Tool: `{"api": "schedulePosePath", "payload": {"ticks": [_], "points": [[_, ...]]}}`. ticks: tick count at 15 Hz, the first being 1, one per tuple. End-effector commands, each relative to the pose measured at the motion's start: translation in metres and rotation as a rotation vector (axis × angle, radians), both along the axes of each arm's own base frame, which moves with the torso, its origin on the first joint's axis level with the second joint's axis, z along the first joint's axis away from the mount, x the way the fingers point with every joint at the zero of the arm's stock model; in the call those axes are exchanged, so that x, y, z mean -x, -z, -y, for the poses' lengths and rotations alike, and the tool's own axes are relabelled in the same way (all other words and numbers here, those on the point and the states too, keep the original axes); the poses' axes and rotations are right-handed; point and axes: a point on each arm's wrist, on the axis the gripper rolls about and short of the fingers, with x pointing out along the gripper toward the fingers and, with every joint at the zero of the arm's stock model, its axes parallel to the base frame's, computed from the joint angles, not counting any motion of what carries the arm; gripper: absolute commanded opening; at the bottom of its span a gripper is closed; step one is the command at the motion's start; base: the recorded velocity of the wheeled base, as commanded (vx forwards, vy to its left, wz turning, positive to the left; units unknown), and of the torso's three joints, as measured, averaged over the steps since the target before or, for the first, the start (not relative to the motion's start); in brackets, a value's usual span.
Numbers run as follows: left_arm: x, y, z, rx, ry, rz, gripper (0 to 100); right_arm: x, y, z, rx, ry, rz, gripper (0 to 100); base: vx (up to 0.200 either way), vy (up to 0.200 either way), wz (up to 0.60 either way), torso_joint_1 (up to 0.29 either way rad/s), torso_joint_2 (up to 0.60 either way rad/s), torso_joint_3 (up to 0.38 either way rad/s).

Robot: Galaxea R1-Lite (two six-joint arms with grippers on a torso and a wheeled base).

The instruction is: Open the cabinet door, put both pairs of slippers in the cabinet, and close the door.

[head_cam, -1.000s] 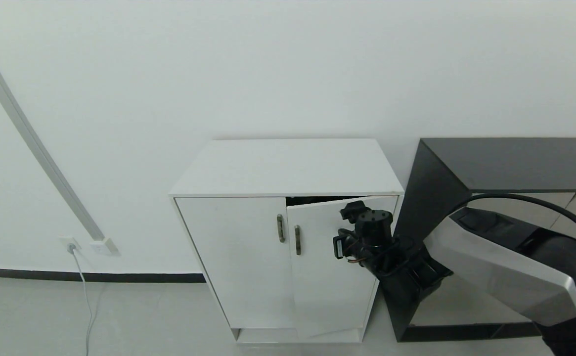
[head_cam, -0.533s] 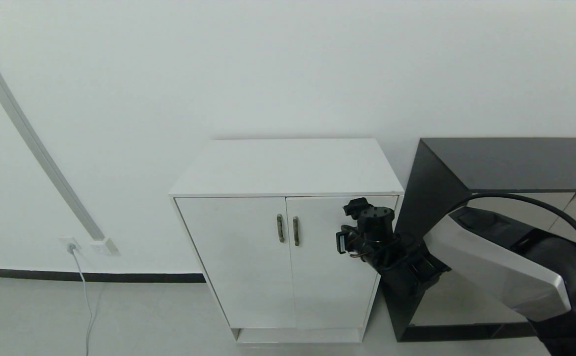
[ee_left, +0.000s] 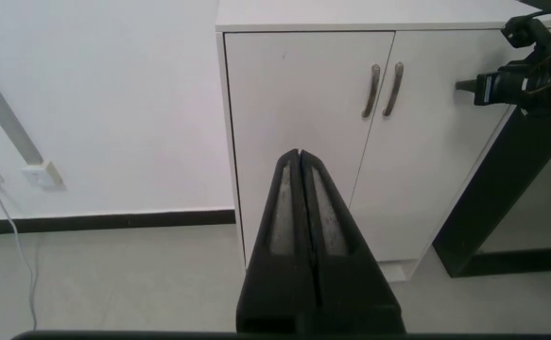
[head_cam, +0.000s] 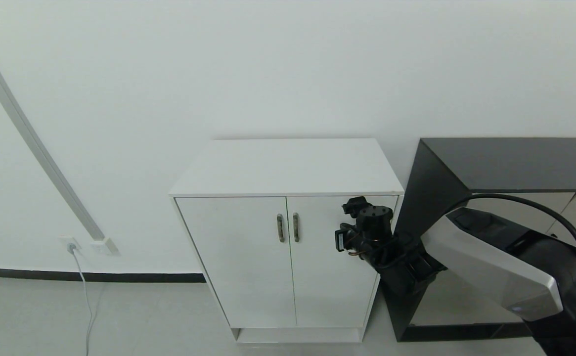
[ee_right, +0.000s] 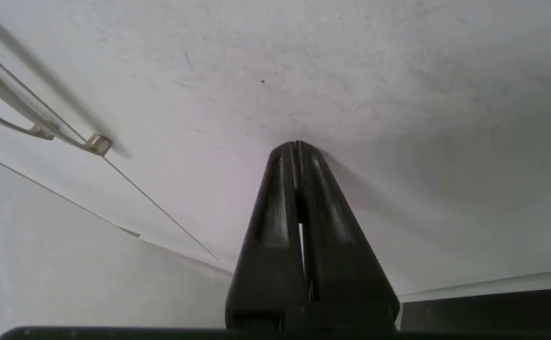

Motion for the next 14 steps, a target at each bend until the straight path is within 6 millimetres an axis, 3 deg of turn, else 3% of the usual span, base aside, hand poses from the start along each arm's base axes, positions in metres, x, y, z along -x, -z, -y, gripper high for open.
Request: {"api": "schedulePosePath", "payload": {"ticks": [1, 5, 9, 13, 14], "points": [[0.000, 0.000, 0.000, 0.000, 0.000, -0.001, 0, 0.000, -0.001, 0.000, -0.001, 0.001, 0.002, 0, 0.000, 0.000, 0.00, 0.000, 0.00, 0.000], [0.000, 0.000, 0.000, 0.000, 0.000, -0.003, 0, 0.013, -0.009, 0.003, 0.005, -0.008, -0.008, 0, 0.000, 0.000, 0.00, 0.000, 0.00, 0.000], [0.000, 0.000, 0.000, -0.001, 0.000, 0.000, 0, 0.044, -0.027, 0.010, -0.003, -0.031, 0.003, 0, 0.000, 0.000, 0.00, 0.000, 0.00, 0.000], [0.000, 0.000, 0.000, -0.004, 0.001, -0.003, 0, 0.067, -0.042, 0.026, -0.014, -0.023, 0.020, 0, 0.000, 0.000, 0.00, 0.000, 0.00, 0.000], [0.000, 0.000, 0.000, -0.004, 0.001, -0.001, 0, 0.085, -0.053, 0.049, -0.021, 0.006, 0.034, 0, 0.000, 0.000, 0.00, 0.000, 0.00, 0.000]]}}
